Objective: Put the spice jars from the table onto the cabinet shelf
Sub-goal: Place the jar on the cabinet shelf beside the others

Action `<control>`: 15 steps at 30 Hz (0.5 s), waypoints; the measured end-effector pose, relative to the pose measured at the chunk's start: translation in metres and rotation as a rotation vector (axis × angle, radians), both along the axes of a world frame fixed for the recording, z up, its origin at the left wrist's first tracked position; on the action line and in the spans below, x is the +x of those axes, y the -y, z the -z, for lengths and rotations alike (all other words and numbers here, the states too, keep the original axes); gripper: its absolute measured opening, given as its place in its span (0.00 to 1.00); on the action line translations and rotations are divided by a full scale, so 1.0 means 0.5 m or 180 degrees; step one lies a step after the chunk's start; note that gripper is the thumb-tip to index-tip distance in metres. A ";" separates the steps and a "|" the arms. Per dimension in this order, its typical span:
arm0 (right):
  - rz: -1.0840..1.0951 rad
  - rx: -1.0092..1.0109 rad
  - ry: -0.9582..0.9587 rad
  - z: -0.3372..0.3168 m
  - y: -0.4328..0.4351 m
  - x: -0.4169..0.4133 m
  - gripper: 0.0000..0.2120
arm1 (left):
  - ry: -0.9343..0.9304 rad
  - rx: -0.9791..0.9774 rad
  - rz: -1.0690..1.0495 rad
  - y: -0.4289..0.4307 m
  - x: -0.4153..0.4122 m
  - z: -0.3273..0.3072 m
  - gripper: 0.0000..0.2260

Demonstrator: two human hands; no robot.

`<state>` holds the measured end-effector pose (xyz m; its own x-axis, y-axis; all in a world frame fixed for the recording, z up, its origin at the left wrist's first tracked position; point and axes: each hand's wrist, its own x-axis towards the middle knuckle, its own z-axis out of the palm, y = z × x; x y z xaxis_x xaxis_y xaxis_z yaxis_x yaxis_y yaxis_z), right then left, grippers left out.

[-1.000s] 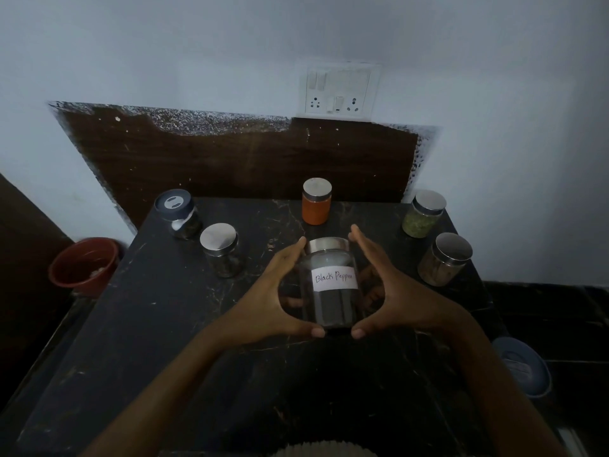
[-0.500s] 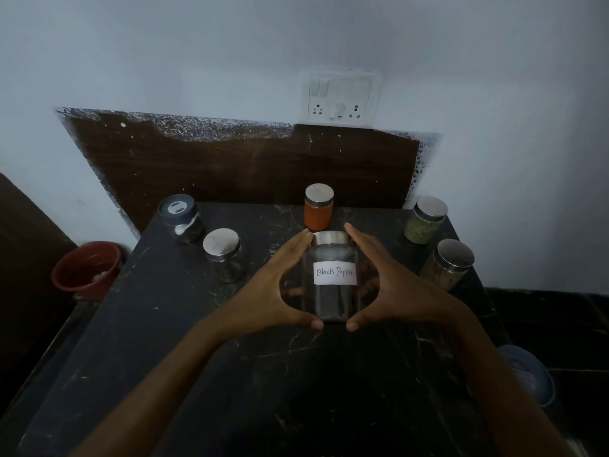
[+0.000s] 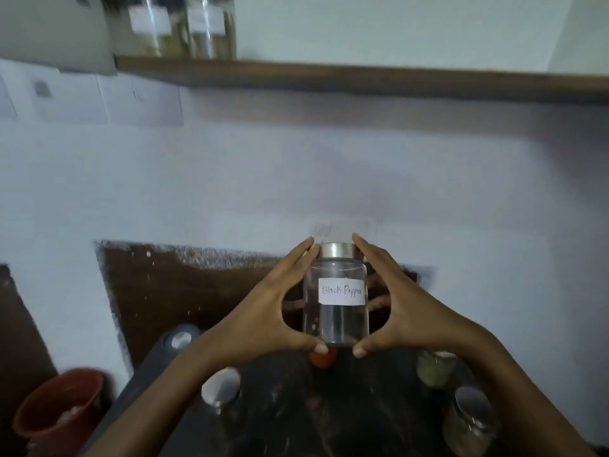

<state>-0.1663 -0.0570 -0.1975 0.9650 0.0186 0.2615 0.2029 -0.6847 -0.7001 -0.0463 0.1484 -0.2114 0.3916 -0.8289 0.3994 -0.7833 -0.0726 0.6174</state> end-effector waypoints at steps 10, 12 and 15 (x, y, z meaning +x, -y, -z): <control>-0.0018 -0.0760 0.1125 -0.279 0.009 0.065 0.61 | 0.1069 -0.0695 0.0114 0.020 0.064 -0.281 0.51; -0.0021 -0.0908 0.1303 -0.328 0.006 0.082 0.62 | 0.1286 -0.0798 0.0107 0.016 0.079 -0.328 0.51; -0.0010 -0.1183 0.1681 -0.403 -0.003 0.117 0.63 | 0.1597 -0.0930 -0.0034 0.005 0.105 -0.401 0.52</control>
<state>-0.1076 -0.0555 0.0042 0.7079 0.2021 0.6768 0.4577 -0.8611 -0.2216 0.0063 0.1460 -0.0108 0.1032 -0.6534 0.7500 -0.9854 0.0355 0.1665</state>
